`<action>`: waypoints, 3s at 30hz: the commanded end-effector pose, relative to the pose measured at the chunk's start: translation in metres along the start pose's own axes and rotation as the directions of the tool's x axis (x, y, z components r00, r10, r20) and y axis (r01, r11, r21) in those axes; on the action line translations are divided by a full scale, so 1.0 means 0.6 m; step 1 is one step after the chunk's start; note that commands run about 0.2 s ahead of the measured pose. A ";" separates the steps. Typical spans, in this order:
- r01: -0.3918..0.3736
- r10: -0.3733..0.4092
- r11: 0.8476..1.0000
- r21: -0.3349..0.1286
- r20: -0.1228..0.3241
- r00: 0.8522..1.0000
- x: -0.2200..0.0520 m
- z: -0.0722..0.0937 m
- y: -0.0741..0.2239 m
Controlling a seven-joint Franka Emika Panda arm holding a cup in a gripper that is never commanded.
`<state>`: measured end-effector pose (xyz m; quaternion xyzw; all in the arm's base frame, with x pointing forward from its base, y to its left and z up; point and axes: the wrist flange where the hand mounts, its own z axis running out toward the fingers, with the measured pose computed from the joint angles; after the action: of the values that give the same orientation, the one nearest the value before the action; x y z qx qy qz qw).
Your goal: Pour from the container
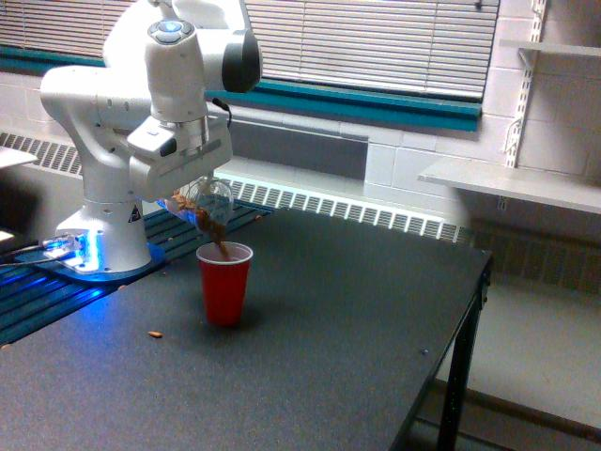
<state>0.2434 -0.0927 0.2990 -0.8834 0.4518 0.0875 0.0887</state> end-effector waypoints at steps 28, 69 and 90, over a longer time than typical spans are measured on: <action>0.007 -0.007 1.000 0.001 0.055 0.998 0.006 0.038 0.036; 0.023 -0.026 0.999 0.038 0.070 0.997 0.046 0.009 0.013; 0.070 -0.073 0.997 0.023 0.133 0.988 0.062 0.006 -0.007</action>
<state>0.2623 -0.1176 0.2845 -0.8855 0.4274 0.1326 0.1246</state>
